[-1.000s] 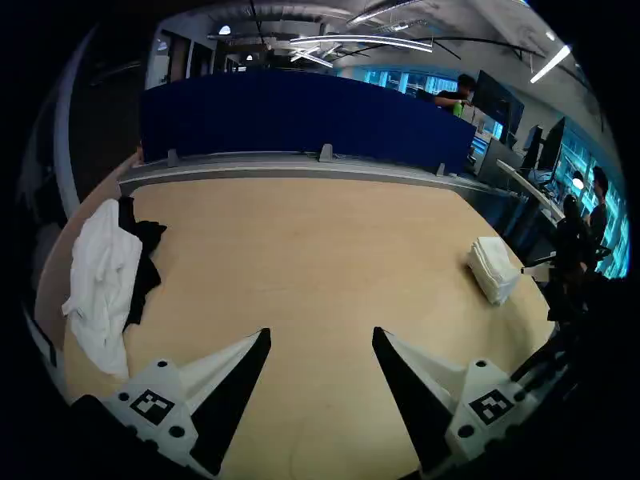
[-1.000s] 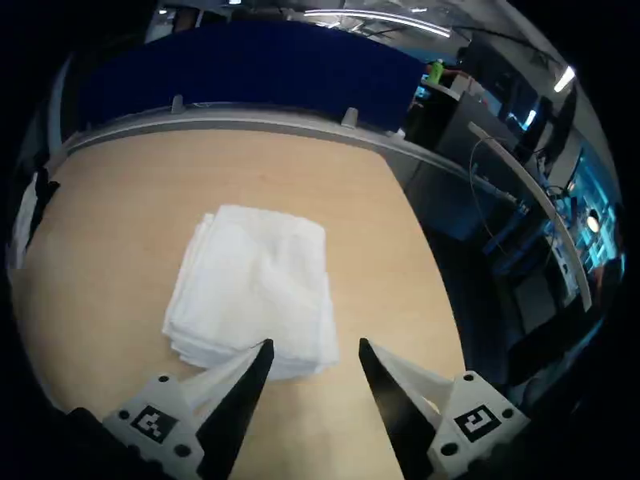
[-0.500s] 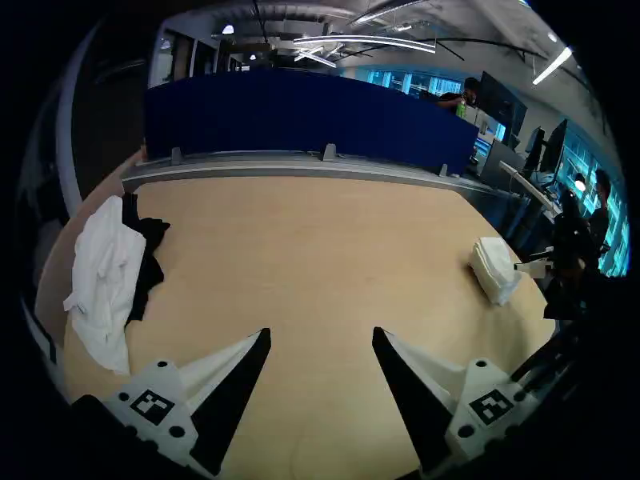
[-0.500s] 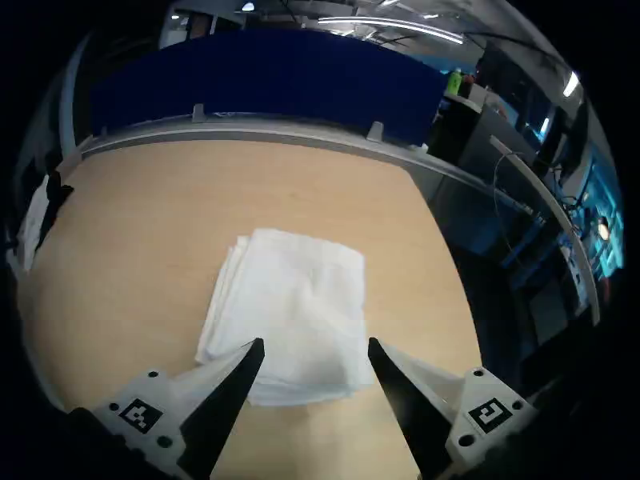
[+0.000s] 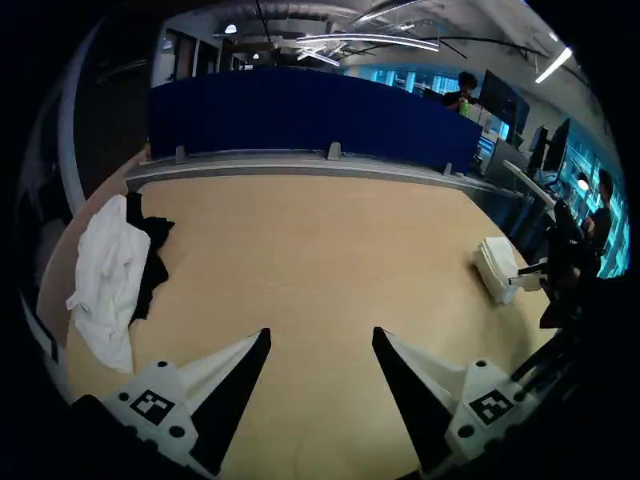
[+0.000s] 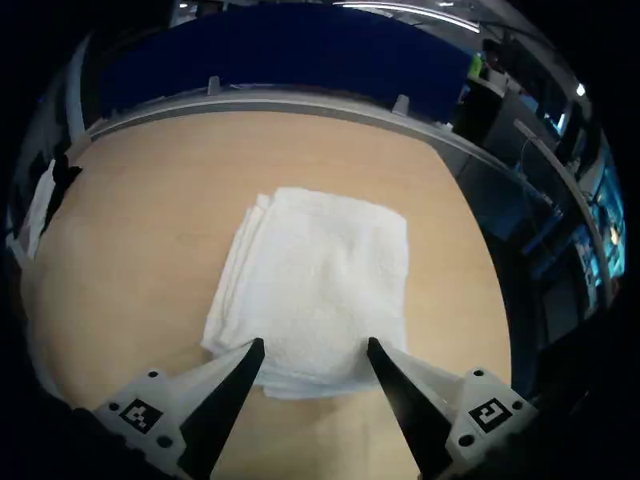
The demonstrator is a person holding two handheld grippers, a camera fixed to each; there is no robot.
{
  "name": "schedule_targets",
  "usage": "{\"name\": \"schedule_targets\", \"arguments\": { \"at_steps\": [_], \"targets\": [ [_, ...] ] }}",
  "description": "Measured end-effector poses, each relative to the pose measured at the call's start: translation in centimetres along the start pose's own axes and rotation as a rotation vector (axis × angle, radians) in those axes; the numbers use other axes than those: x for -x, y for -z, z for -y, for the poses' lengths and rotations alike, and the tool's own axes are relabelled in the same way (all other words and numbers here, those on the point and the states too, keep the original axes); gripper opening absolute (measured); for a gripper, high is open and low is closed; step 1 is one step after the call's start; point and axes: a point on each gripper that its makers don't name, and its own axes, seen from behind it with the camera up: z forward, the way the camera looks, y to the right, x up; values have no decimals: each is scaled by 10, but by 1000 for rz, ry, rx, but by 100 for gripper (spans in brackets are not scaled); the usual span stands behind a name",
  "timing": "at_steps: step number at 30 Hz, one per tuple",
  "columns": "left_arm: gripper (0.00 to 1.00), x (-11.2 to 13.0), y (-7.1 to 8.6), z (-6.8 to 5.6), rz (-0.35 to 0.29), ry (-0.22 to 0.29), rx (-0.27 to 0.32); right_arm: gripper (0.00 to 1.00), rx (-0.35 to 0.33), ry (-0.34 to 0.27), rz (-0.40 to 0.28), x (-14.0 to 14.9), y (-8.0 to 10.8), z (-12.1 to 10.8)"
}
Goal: Fold towel
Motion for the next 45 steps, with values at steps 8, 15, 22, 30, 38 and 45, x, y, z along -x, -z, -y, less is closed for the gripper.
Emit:
{"name": "schedule_targets", "arguments": {
  "at_steps": [8,15,22,30,38,45],
  "targets": [
    [94,-1,-2,-2,2,0,-2,100,-14,-6,10,1,-1,0],
    [94,-3,-4,-4,1,4,2,100,-9,7,-51,-31,10,-8],
    [94,-3,-6,-4,2,5,1,100,-10,17,-86,-61,8,-13],
    [94,-3,-7,0,2,11,-16,100,-25,50,-92,-84,-9,-11],
    [94,-2,-2,10,3,25,-51,100,-55,62,-71,-100,-36,-7],
    [94,1,1,16,6,38,-75,100,-71,72,-33,-97,-59,-3]
  ]
}}
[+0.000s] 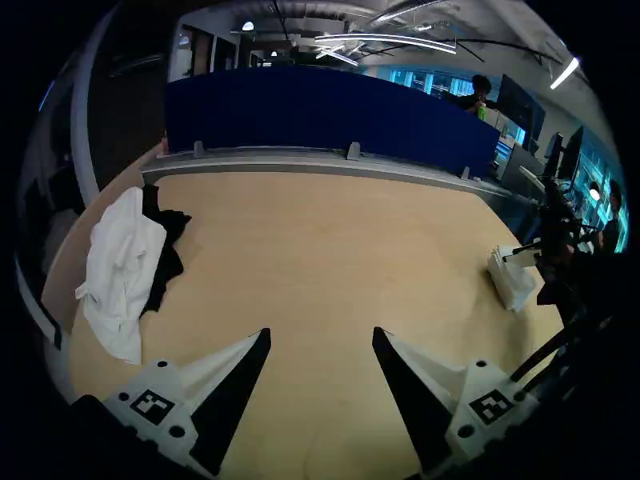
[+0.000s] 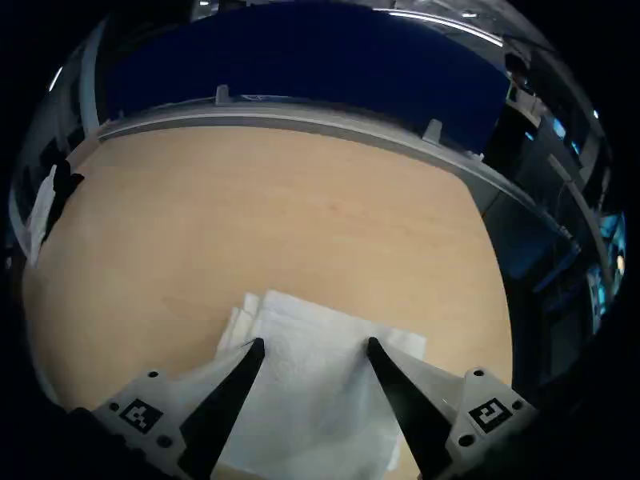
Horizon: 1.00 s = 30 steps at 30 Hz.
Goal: Fold towel
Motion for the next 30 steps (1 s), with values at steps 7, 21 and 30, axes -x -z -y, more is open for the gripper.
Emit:
{"name": "schedule_targets", "arguments": {
  "at_steps": [7,21,30],
  "targets": [
    [94,1,1,0,0,6,-8,100,-10,-8,0,-2,-4,0],
    [94,-1,2,-7,-12,3,15,100,26,-20,-92,-23,36,2],
    [94,-6,9,-5,-39,1,31,100,60,-56,-251,-48,80,22]
  ]
}}
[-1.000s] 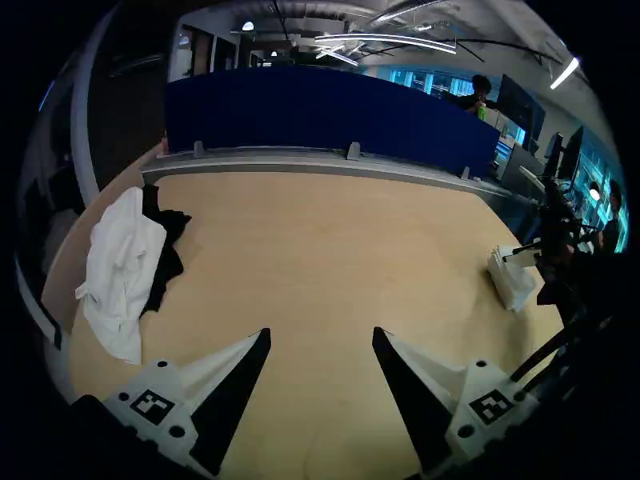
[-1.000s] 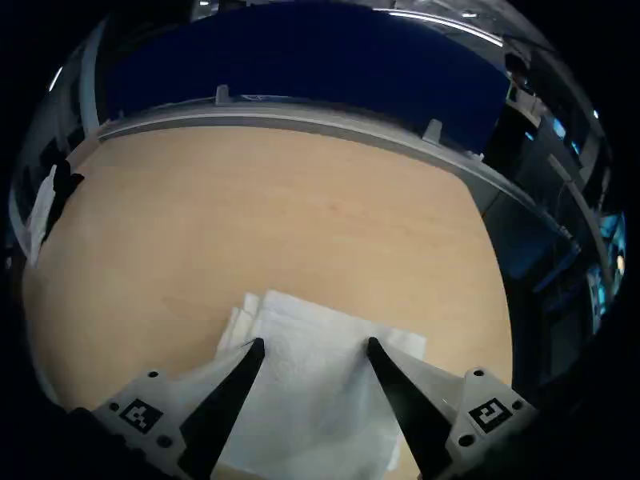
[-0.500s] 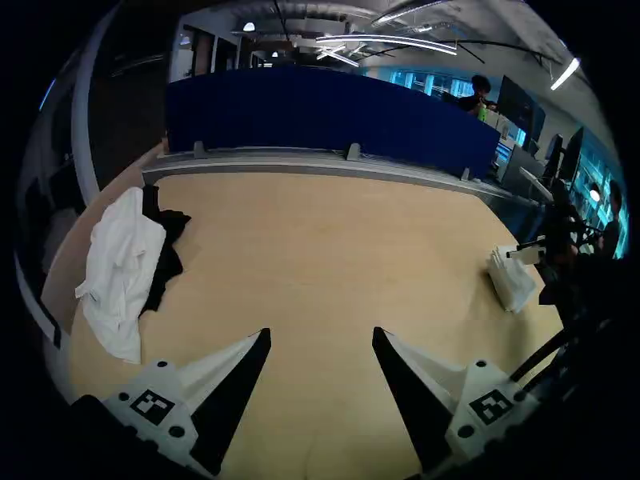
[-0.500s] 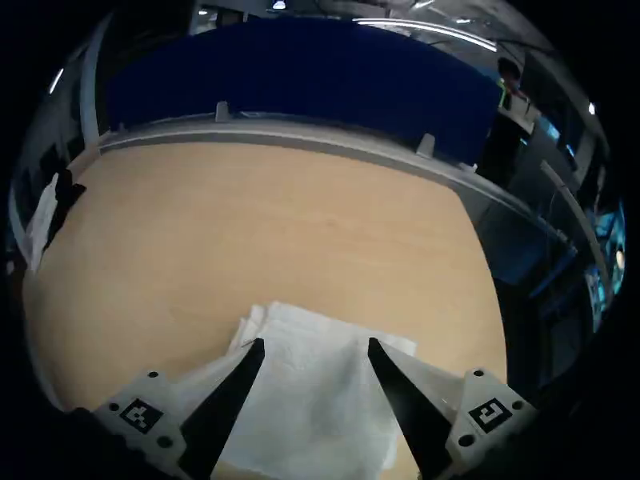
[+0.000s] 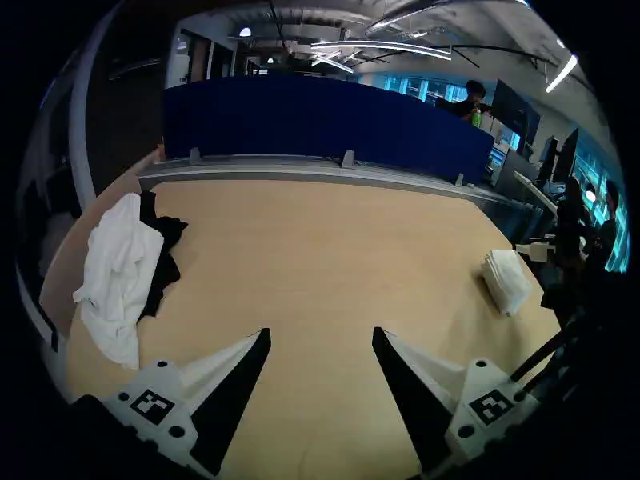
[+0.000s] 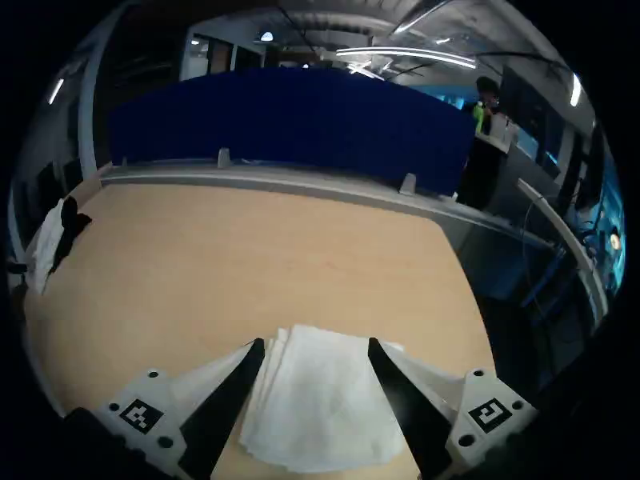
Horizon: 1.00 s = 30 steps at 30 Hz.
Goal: Fold towel
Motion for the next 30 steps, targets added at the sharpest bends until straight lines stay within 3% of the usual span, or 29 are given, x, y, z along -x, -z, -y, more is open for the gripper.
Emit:
{"name": "schedule_targets", "arguments": {
  "at_steps": [14,20,30],
  "targets": [
    [94,-21,1,1,-63,4,30,100,117,-55,-322,-53,96,29],
    [94,-30,-3,3,-90,2,37,100,114,-47,-352,-59,115,48],
    [94,-63,-6,14,-207,-12,12,100,91,-62,-431,-100,144,85]
  ]
}}
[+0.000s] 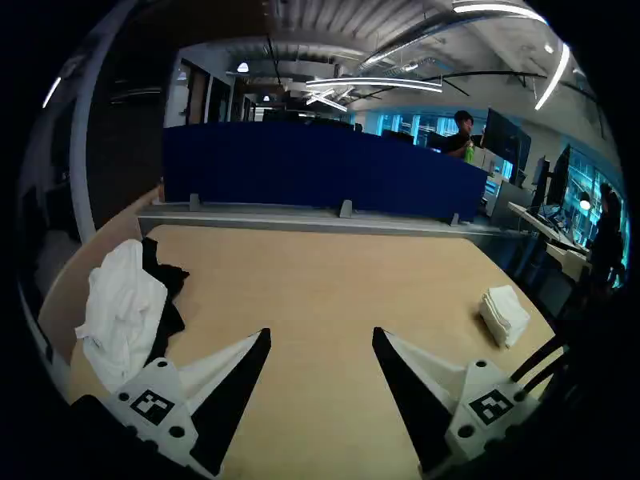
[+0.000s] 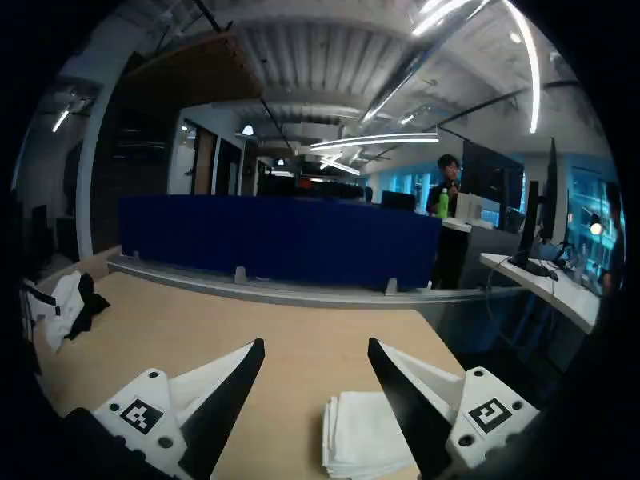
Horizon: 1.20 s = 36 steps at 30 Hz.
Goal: Fold towel
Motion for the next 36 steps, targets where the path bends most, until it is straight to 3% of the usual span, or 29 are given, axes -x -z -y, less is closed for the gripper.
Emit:
{"name": "schedule_targets", "arguments": {
  "at_steps": [8,12,27,36],
  "targets": [
    [94,-54,2,19,-182,-4,-48,100,-37,-6,-46,-25,3,37],
    [94,-68,1,32,-232,-13,-84,100,-46,-10,-45,-26,1,49],
    [94,-76,-4,54,-323,-18,-95,100,-65,-44,-27,-36,-10,92],
    [94,-64,-14,72,-382,-26,-117,100,-81,-51,28,-36,-20,111]
  ]
}}
